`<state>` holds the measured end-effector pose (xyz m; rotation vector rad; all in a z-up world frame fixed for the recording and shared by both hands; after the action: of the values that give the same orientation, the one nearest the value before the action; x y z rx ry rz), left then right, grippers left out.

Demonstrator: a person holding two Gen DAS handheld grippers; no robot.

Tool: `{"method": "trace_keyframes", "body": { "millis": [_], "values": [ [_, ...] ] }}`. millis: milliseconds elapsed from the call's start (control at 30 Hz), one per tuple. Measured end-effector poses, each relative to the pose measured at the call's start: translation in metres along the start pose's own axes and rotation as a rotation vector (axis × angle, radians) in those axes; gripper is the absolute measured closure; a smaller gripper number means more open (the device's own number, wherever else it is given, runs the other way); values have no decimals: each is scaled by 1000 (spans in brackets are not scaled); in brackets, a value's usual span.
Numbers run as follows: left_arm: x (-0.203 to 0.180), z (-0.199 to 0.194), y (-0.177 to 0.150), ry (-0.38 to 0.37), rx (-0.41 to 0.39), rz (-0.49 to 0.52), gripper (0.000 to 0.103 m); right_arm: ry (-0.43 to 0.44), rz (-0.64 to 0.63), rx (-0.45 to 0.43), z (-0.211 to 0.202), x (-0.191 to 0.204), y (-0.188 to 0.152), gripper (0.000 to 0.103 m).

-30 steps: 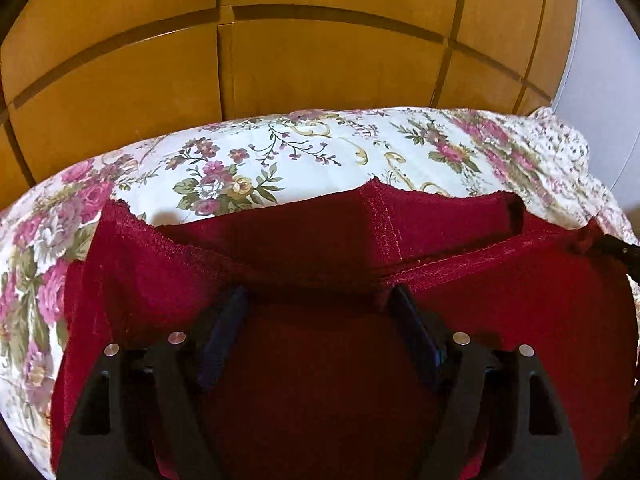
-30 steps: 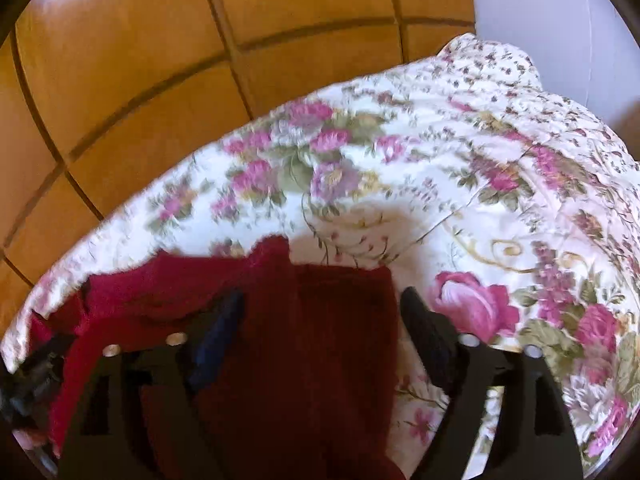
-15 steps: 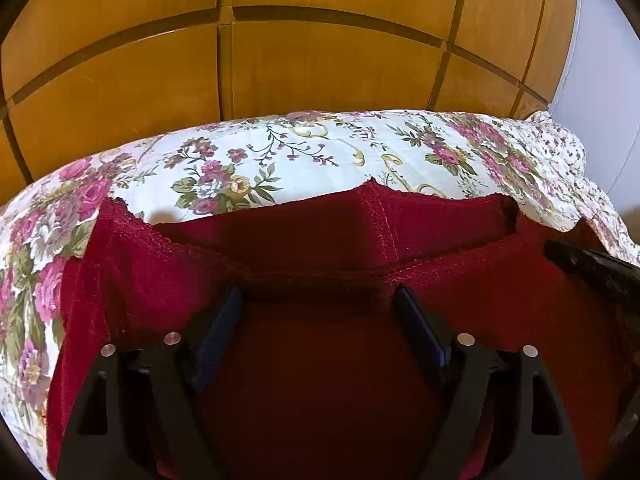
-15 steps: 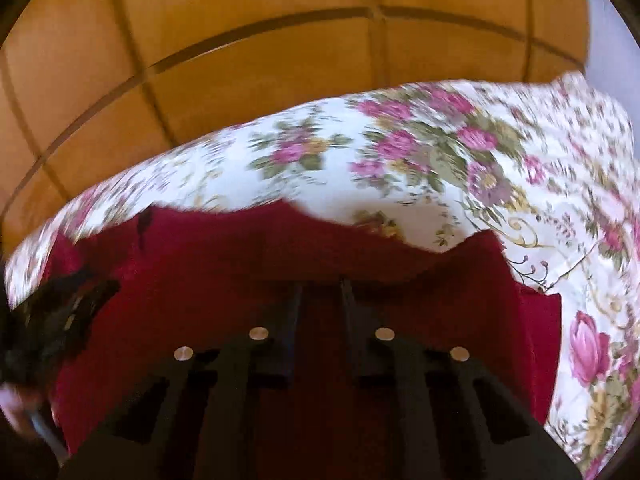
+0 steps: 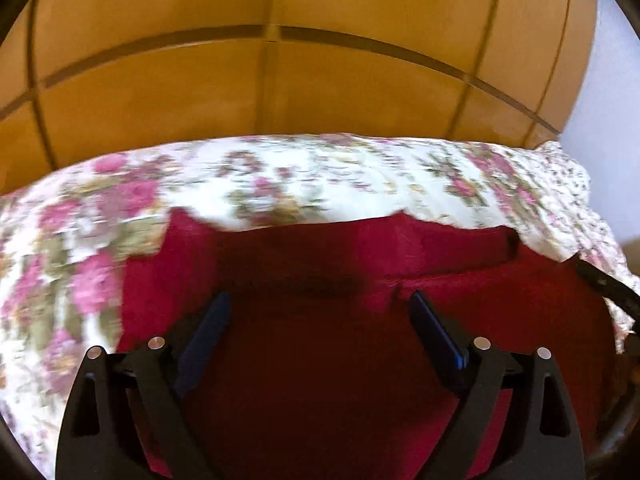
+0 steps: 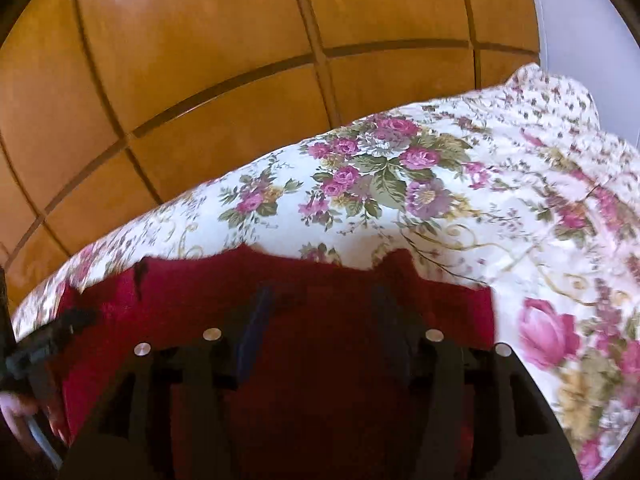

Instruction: Fold small clothes

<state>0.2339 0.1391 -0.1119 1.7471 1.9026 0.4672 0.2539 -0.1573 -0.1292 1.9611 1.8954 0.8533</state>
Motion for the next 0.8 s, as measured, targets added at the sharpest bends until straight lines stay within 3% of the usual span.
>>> {"method": "trace_keyframes", "body": {
  "millis": [100,167,267,333,367,467,600,800],
  "values": [
    [9,8,-8,70,7,73,13,-63,42,49,16,-23,-6,55],
    [7,18,-8,74,17,99,10,-50,102,57,24,-36,-7,56],
    [7,27,-5,89,44,104,8,-86,143,50,19,-43,-9,44],
    [7,26,-6,79,35,105,7,-131,150,21,5,-42,-13,31],
    [9,23,-7,53,26,96,7,-149,159,5,-2,-42,-14,19],
    [15,0,-16,-14,-52,52,7,-103,178,-21,-27,-31,-23,14],
    [20,-35,-33,-34,-137,-2,7,-34,126,-34,-54,2,-41,7],
    [66,-68,-65,-49,-174,-236,7,-49,-77,-11,-63,60,-72,3]
  ]
}}
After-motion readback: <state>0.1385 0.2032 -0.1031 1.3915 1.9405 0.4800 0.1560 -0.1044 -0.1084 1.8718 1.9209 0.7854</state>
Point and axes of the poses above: each gripper's, at about its wrist camera, not at the fingertips, and z roughly the way its jaws point, x to its left, y to its top, the point moved 6 cm from there along z, roughly the way its jaws point, and after that the axes turned 9 degrees about x, right-handed, at the moved point
